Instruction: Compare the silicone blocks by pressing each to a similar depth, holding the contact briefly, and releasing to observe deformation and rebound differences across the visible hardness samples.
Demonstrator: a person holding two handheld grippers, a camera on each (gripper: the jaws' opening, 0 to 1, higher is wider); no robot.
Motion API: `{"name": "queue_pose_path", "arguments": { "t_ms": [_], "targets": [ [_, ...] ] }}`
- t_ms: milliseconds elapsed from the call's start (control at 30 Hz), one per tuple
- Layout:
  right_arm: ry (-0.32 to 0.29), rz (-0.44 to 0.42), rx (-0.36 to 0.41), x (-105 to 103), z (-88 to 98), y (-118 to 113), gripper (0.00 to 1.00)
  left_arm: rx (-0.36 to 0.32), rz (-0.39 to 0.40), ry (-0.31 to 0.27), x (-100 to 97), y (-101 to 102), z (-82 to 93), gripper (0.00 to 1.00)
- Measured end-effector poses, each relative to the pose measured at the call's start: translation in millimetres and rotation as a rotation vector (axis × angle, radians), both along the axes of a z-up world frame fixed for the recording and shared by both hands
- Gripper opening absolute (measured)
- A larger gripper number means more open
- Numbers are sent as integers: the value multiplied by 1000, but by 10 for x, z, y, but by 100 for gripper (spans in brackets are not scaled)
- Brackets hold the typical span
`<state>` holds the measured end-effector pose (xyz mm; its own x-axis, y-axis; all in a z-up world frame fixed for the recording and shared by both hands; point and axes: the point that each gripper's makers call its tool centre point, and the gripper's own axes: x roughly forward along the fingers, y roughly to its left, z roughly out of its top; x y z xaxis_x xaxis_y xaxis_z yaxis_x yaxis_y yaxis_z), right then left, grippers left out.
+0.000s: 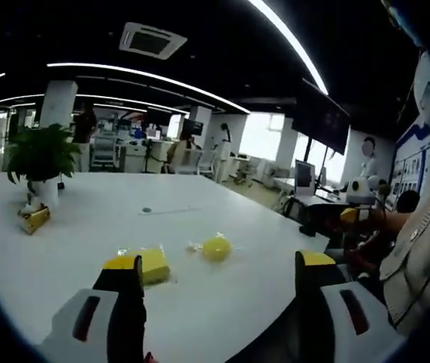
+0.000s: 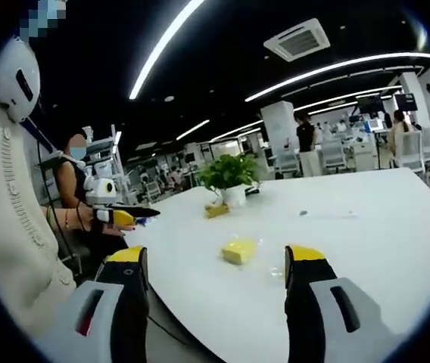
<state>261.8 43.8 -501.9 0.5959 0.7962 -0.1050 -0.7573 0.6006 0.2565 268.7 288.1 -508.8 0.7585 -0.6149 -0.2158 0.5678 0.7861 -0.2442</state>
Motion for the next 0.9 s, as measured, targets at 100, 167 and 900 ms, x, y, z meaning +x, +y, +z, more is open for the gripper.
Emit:
{"name": "queue_pose_path", "arguments": {
  "t_ms": [100,167,900],
  "targets": [
    [10,0,-8,-19,-49,-13,68,12,-4,16,-22,-9,-37,81],
    [17,-3,-10,-22,-77,-30,68,3,-4,18,-33,-22,-39,81],
    [61,-8,44,129,-204,-261,65,-430,77,171,347,-347,183,82]
  ]
}}
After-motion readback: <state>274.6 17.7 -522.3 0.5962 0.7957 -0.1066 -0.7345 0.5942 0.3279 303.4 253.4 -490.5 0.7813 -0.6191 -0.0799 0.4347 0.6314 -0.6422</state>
